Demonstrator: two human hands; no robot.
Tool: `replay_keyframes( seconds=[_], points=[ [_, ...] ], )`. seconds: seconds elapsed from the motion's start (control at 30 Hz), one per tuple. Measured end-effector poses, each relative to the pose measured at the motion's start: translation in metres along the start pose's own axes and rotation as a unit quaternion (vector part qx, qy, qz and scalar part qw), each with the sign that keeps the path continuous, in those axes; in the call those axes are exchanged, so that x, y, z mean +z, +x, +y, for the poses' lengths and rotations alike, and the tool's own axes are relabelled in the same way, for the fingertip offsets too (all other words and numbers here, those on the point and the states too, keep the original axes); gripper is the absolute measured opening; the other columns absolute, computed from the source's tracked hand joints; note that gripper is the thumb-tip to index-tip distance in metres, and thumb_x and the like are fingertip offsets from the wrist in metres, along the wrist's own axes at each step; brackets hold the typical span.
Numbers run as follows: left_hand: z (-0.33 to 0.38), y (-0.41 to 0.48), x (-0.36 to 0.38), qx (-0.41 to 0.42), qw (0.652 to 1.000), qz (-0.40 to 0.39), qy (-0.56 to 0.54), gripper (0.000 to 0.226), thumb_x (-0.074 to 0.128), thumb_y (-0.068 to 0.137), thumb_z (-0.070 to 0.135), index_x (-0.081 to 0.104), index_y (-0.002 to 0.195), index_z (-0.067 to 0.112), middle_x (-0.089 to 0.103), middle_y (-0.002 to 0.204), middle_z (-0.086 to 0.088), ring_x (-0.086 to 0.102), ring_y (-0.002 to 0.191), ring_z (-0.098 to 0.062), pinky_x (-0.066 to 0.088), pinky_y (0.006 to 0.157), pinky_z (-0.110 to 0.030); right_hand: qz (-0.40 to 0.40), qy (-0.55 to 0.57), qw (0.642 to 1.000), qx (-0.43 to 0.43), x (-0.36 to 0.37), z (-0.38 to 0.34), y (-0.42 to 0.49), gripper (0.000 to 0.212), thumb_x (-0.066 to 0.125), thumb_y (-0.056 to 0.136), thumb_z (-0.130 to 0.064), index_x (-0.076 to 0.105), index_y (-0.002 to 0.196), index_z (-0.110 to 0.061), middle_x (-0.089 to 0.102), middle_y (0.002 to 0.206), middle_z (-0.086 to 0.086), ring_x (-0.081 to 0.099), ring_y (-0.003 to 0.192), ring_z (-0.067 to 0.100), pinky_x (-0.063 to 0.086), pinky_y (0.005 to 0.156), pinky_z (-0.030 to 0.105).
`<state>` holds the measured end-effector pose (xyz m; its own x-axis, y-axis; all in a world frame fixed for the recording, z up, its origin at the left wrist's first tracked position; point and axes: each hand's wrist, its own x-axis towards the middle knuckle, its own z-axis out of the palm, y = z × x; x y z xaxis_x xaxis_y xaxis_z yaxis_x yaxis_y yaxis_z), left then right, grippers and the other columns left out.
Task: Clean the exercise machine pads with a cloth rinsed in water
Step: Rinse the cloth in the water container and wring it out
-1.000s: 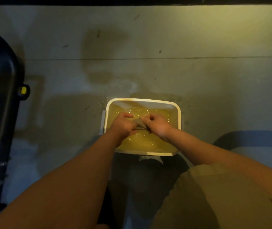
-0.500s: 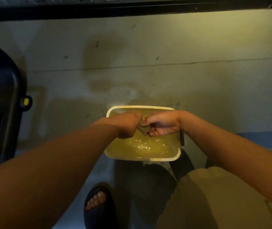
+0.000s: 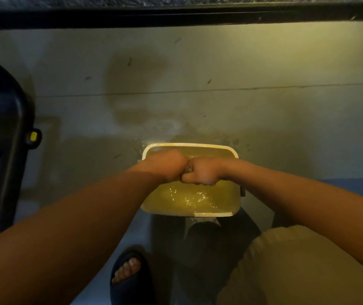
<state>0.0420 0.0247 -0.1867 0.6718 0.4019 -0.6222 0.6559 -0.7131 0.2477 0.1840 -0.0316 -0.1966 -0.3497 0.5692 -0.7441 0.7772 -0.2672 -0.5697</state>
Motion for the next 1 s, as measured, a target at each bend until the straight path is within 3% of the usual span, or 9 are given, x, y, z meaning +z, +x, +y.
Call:
replay_keyframes(
  seconds=[0.1,0.2,0.3,0.37,0.47,0.6,0.77,0.9,1.0],
  points=[
    [0.001,0.003,0.004,-0.028,0.999,-0.020,-0.009,0.013,0.053,0.096,0.014,0.066,0.093,0.014,0.054,0.075,0.000,0.056,0.076,-0.023,0.046,0.070,-0.031,0.078,-0.204,0.974,-0.066,0.002,-0.005,-0.003,0.021,0.053,0.104,-0.028,0.059,0.089,-0.015,0.053,0.076,-0.001,0.049,0.071,0.018,0.035,0.064,0.031],
    [0.004,0.009,0.008,-0.062,0.992,-0.050,-0.100,0.013,0.052,0.099,0.013,0.065,0.097,0.011,0.053,0.072,-0.001,0.054,0.064,-0.019,0.044,0.057,-0.027,0.168,-0.267,0.948,-0.050,0.004,0.002,-0.005,0.019,0.051,0.103,-0.026,0.064,0.106,-0.012,0.068,0.097,0.009,0.052,0.074,0.024,0.038,0.066,0.031],
    [0.002,0.008,0.004,-0.132,0.925,-0.177,-0.309,0.007,0.055,0.096,0.009,0.056,0.089,0.011,0.049,0.065,-0.006,0.046,0.049,-0.016,0.046,0.049,-0.027,0.200,-0.315,0.926,-0.049,0.018,0.006,-0.003,0.023,0.049,0.103,-0.028,0.057,0.117,-0.011,0.069,0.108,0.012,0.063,0.083,0.031,0.039,0.064,0.034],
    [0.001,0.005,0.006,-0.125,0.910,-0.184,-0.349,0.010,0.057,0.094,0.009,0.054,0.084,0.010,0.050,0.063,-0.007,0.048,0.048,-0.017,0.050,0.052,-0.030,0.216,-0.333,0.916,-0.062,0.022,0.010,0.000,0.027,0.047,0.105,-0.032,0.054,0.118,-0.010,0.068,0.106,0.012,0.066,0.087,0.033,0.040,0.062,0.035],
    [0.000,0.005,0.013,-0.046,0.987,-0.069,-0.137,0.012,0.057,0.095,0.017,0.065,0.096,0.008,0.067,0.086,-0.011,0.066,0.073,-0.024,0.059,0.072,-0.038,0.197,-0.275,0.940,-0.042,0.019,0.014,0.001,0.024,0.052,0.103,-0.039,0.057,0.102,-0.015,0.064,0.090,0.005,0.061,0.077,0.026,0.043,0.065,0.035],
    [-0.010,0.000,0.014,0.023,0.999,0.021,-0.037,0.026,0.063,0.093,0.029,0.048,0.110,0.016,0.063,0.106,-0.005,0.059,0.088,-0.020,0.054,0.080,-0.038,0.067,0.025,0.997,0.003,0.022,0.017,0.000,0.034,0.055,0.101,-0.028,0.048,0.069,-0.019,0.049,0.061,-0.001,0.045,0.055,0.013,0.037,0.057,0.029],
    [-0.017,-0.003,0.021,0.152,0.982,0.113,-0.014,0.055,0.069,0.088,0.033,0.043,0.135,0.018,0.051,0.120,-0.002,0.054,0.094,-0.017,0.051,0.077,-0.036,-0.127,0.366,0.919,0.068,0.011,0.021,-0.002,0.032,0.046,0.097,-0.022,0.043,0.066,-0.026,0.032,0.058,-0.005,0.020,0.048,0.010,0.014,0.047,0.025],
    [-0.009,-0.001,0.008,0.108,0.985,0.105,0.089,0.032,0.065,0.090,0.034,0.054,0.114,0.017,0.058,0.109,-0.005,0.061,0.095,-0.026,0.050,0.072,-0.037,-0.153,0.378,0.912,0.052,0.012,0.016,-0.002,0.036,0.048,0.095,-0.023,0.041,0.061,-0.027,0.031,0.058,-0.005,0.018,0.047,0.010,0.012,0.045,0.025],
    [0.001,0.000,0.000,0.059,0.976,0.070,0.196,0.014,0.057,0.092,0.035,0.066,0.098,0.025,0.062,0.086,0.002,0.062,0.080,-0.025,0.044,0.063,-0.031,-0.081,0.179,0.979,0.056,0.007,0.007,-0.008,0.041,0.055,0.097,-0.031,0.047,0.058,-0.023,0.042,0.054,-0.001,0.033,0.046,0.015,0.029,0.052,0.029]
  ],
)
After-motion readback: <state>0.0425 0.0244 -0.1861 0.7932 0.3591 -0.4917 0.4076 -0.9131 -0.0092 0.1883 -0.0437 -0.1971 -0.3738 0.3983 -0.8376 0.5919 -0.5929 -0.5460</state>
